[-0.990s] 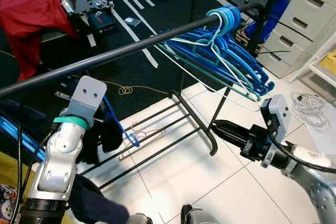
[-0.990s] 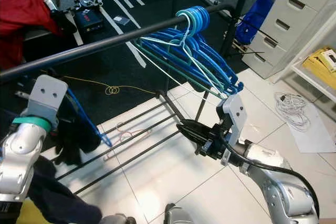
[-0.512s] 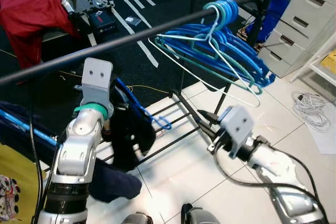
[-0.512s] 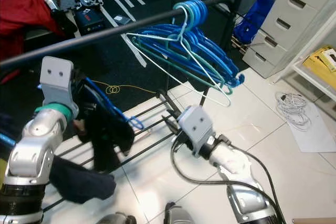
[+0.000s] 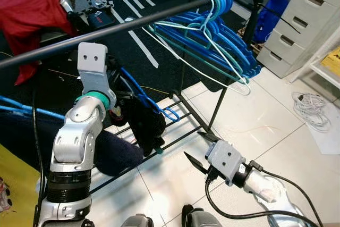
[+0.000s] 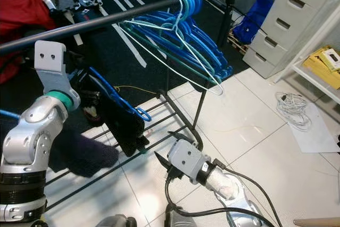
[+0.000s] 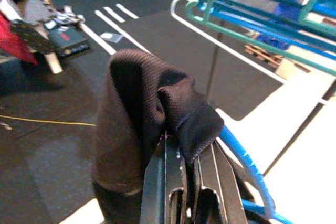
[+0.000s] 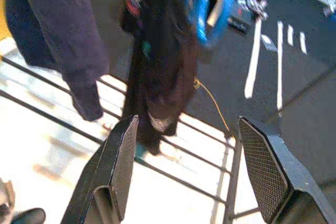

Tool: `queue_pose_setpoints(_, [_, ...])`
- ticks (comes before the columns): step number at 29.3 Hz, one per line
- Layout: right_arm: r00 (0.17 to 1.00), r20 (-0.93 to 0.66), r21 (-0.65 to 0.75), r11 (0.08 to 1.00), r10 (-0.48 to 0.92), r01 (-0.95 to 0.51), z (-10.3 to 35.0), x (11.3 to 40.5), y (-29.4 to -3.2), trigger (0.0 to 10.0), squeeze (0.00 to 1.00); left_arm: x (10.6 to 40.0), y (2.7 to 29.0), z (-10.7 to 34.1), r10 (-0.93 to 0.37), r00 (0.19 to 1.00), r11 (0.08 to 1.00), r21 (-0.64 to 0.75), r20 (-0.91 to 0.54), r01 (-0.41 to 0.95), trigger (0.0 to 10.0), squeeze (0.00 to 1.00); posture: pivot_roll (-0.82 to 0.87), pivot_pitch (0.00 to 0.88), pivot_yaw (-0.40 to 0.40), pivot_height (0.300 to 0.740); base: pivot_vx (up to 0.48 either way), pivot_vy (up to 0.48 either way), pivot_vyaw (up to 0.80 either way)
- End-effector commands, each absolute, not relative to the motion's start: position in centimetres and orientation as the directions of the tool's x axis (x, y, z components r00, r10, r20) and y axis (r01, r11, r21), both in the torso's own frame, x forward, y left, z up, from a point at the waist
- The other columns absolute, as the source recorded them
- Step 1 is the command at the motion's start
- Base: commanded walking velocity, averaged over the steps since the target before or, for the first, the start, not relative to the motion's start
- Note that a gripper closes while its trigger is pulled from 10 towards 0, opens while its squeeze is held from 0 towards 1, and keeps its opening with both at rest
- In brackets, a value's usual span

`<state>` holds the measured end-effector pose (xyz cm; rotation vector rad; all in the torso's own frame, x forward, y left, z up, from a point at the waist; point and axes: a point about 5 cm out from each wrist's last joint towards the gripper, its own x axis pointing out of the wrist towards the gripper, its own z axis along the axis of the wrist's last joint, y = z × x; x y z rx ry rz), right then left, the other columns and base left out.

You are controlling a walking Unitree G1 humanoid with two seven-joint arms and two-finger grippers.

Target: Hang hanger

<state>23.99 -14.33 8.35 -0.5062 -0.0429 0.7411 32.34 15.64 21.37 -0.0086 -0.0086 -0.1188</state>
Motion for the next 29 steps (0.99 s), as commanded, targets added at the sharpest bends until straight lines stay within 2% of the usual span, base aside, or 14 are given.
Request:
queue_pose_setpoints(1, [0.778, -0.103, -0.474, 0.657, 0.620, -0.586, 8.2, 24.4, -14.7, 10.0, 0.00, 31.1, 14.6, 25.5, -0.204, 0.957, 0.979, 0.029, 0.206, 0.202, 0.0, 0.00, -0.05, 0.063, 0.074, 0.740, 0.000, 0.000, 0.00])
queue_pose_setpoints(2, [0.778, -0.103, -0.474, 0.657, 0.620, -0.586, 8.2, 24.4, -14.7, 10.0, 0.00, 31.1, 14.6, 25.5, -0.204, 0.957, 0.979, 0.029, 0.206, 0.202, 0.0, 0.00, -0.05, 0.063, 0.074, 0.740, 0.000, 0.000, 0.00])
queue_pose_setpoints(3, [0.803, -0.052, -0.468, 0.696, 0.593, -0.544, 8.7, 25.2, -14.7, 10.0, 0.00, 30.5, 14.1, 24.5, -0.277, 0.944, 0.961, 0.051, 0.181, 0.272, 3.5, 0.00, -0.05, 0.061, 0.074, 0.740, 0.000, 0.000, 0.00])
queue_pose_setpoints(4, [0.803, -0.052, -0.468, 0.696, 0.593, -0.544, 8.7, 25.2, -14.7, 10.0, 0.00, 30.5, 14.1, 24.5, -0.277, 0.944, 0.961, 0.051, 0.181, 0.272, 3.5, 0.00, -0.05, 0.061, 0.074, 0.740, 0.000, 0.000, 0.00])
queue_pose_setpoints(5, [0.817, -0.007, -0.466, 0.721, 0.577, -0.513, 9.3, 25.8, -14.7, 10.0, 0.00, 29.9, 13.6, 23.3, -0.354, 0.925, 0.935, 0.063, 0.136, 0.348, 10.0, 0.00, -0.05, 0.060, 0.072, 0.740, 0.000, 0.000, 0.00])
queue_pose_setpoints(7, [0.817, -0.007, -0.466, 0.721, 0.577, -0.513, 9.3, 25.8, -14.7, 10.0, 0.00, 29.9, 13.6, 23.3, -0.354, 0.925, 0.935, 0.063, 0.136, 0.348, 10.0, 0.00, -0.05, 0.060, 0.072, 0.740, 0.000, 0.000, 0.00])
queue_pose_setpoints(8, [0.827, 0.050, -0.463, 0.746, 0.561, -0.478, 10.4, 26.8, -14.5, 10.0, 0.00, 28.8, 13.0, 21.1, -0.442, 0.895, 0.896, 0.087, 0.059, 0.436, 10.0, 0.00, -0.05, 0.058, 0.072, 0.740, 0.000, 0.000, 0.00])
queue_pose_setpoints(17, [0.828, 0.074, -0.469, 0.752, 0.557, -0.463, 10.9, 27.4, -14.4, 10.0, 0.00, 27.9, 13.0, 18.8, -0.477, 0.879, 0.876, 0.075, -0.005, 0.476, 10.0, 0.00, -0.05, 0.053, 0.064, 0.740, 0.000, 0.000, 0.00])
queue_pose_setpoints(19, [0.833, 0.088, -0.470, 0.760, 0.546, -0.448, 11.1, 28.0, -14.5, 10.0, 0.00, 26.3, 12.8, 17.2, -0.522, 0.853, 0.851, 0.062, -0.015, 0.522, 10.0, 0.00, -0.05, 0.056, 0.057, 0.740, 0.000, 0.000, 0.00])
queue_pose_setpoints(26, [0.840, 0.092, -0.471, 0.767, 0.534, -0.436, 10.9, 28.2, -14.8, 10.0, 0.00, 24.6, 12.3, 18.8, -0.595, 0.802, 0.802, 0.112, 0.052, 0.587, 10.0, 0.00, -0.05, 0.057, 0.049, 0.740, 0.000, 0.000, 0.00])
queue_pose_setpoints(29, [0.817, 0.074, -0.492, 0.733, 0.572, -0.469, 10.4, 27.6, -14.5, 10.0, 0.00, 25.1, 12.1, 22.3, -0.584, 0.795, 0.810, 0.063, 0.163, 0.583, 10.0, 0.00, -0.05, 0.056, 0.049, 0.740, 0.000, 0.000, 0.00])
